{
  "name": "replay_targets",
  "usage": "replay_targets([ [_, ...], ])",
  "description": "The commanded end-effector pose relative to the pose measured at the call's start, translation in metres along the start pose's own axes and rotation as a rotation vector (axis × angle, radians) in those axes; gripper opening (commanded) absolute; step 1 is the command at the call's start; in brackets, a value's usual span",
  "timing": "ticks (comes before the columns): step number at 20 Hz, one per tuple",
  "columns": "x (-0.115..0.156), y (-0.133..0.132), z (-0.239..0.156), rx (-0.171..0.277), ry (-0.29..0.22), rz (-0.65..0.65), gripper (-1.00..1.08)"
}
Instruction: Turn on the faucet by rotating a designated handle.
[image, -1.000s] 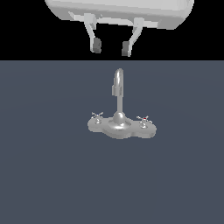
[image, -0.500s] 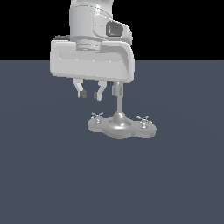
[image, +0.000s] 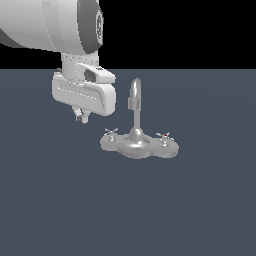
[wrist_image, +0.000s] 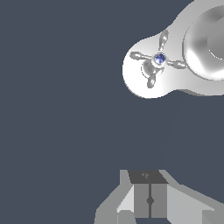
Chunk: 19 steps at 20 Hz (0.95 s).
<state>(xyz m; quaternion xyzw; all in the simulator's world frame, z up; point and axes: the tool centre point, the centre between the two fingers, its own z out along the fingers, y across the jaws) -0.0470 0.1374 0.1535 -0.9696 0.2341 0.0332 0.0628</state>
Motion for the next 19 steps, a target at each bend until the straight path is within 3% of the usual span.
replay_targets([
  [1,0.036,0.018,0.021,-0.011,0.054,0.079,-0.43],
  [2,0.035,-0.018,0.024,0.022,0.075,0.073,-0.24],
  [3,0.059,0.032,0.042,-0.045,0.086,0.109,-0.46],
  [4,0.084,0.06,0.049,-0.05,0.117,0.196,-0.34],
  [5,0.116,0.065,0.042,-0.058,0.162,0.119,-0.69],
  [6,0.089,0.04,0.071,-0.058,0.154,0.123,0.06],
  [7,0.123,0.08,0.073,-0.08,0.171,0.062,-0.58],
  [8,0.131,0.032,0.073,-0.053,0.225,-0.018,0.22],
  [9,0.128,0.028,0.07,-0.05,0.231,-0.027,0.22],
  [10,0.181,0.091,0.053,-0.08,0.298,0.001,0.37],
  [11,0.19,0.086,0.051,-0.081,0.324,-0.05,-0.37],
  [12,0.201,0.092,0.048,-0.09,0.35,-0.082,0.58],
  [13,0.189,0.054,0.062,-0.055,0.336,-0.175,-0.72],
  [14,0.159,0.007,0.066,-0.023,0.322,-0.261,-0.72],
  [16,0.132,-0.039,0.072,0.007,0.322,-0.39,-0.69],
  [17,0.13,-0.048,0.071,0.02,0.334,-0.451,0.58],
  [18,0.131,-0.051,0.068,0.056,0.323,-0.358,0.74],
  [19,0.144,-0.032,0.066,0.069,0.319,-0.322,0.74],
])
